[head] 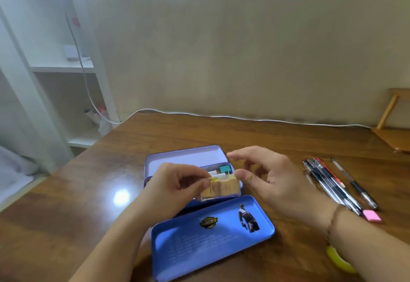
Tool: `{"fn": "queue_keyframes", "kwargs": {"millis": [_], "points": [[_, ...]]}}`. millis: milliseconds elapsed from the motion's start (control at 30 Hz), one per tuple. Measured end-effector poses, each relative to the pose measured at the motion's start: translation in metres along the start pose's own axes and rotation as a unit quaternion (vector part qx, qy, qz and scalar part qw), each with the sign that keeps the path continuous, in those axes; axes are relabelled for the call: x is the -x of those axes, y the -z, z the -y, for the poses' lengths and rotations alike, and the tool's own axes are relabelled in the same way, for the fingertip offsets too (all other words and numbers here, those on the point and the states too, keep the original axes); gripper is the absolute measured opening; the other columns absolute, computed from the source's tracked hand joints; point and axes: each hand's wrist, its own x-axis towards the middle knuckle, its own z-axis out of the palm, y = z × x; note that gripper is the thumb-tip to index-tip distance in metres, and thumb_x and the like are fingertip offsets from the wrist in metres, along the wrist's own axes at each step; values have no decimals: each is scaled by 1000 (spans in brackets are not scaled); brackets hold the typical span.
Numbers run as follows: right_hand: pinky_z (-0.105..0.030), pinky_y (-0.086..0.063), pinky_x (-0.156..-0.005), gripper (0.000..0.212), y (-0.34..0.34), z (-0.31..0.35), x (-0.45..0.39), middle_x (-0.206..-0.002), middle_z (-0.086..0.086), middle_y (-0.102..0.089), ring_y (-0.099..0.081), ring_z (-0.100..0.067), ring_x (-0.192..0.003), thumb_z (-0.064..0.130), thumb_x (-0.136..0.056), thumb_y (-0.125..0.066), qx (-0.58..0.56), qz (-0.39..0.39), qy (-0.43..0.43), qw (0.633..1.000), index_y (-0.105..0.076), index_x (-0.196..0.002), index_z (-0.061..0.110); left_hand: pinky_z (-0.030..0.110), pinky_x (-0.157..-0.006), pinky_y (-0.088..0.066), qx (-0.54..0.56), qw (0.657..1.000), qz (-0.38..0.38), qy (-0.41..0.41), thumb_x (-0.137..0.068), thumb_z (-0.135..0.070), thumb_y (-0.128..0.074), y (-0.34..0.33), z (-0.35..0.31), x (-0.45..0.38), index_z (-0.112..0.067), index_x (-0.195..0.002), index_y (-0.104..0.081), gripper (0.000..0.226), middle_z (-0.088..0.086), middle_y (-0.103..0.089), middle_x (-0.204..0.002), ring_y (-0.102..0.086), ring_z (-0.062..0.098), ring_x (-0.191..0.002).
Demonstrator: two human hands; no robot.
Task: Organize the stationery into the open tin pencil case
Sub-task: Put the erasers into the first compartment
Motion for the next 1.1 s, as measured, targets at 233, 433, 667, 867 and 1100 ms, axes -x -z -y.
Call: {"fn": "queue_keyframes", "kwargs": {"millis": [233,433,667,867,1100], "points": [[-28,-50,-71,21,-31,18,-50,-91,15,-65,-53,-2,-76,33,-86,-67,118,90,23,989,-70,-106,28,39,-69,-58,-54,993,-93,-38,-92,-6,-68,13,18,-2,-22,-90,-76,19,-9,-72,-76,-66,10,-64],[-16,-34,-63,29,-48,17,-67,-80,20,-58,-51,14,-60,30,-88,-66,88,119,-50,988,-62,-115,36,25,-63,-55,-80,990,-103,-45,-91,-8,-69,20,27,-2,-26,-90,-74,19,-6,-71,-70,-64,12,-61],[-38,-53,-59,7,-53,15,-63,-76,14,-69,-60,-25,-64,24,-85,-69,17,89,-57,994,-74,-83,28,15,-62,-49,-86,991,-93,-48,-90,-11,-71,23,30,-3,-23,-90,-76,13,-17,-68,-66,-61,1,-60],[-18,-41,-63,10,-65,5,-63,-60,32,-59,-55,9,-67,22,-85,-67,86,113,-81,987,-74,-83,28,28,-101,-44,-173,985,-16,-8,-66,-62,-70,32,36,3,-42,-123,-61,61,-27,-60,-118,-50,-1,-118],[-27,-38,-77,19,-75,4,-55,-76,18,-47,-41,0,-73,33,-89,-59,185,172,-36,967,-71,-102,40,32,-114,-24,-271,956,108,22,-54,-68,-72,30,36,3,-50,-141,-38,95,-28,-45,-141,-30,1,-134]]}}
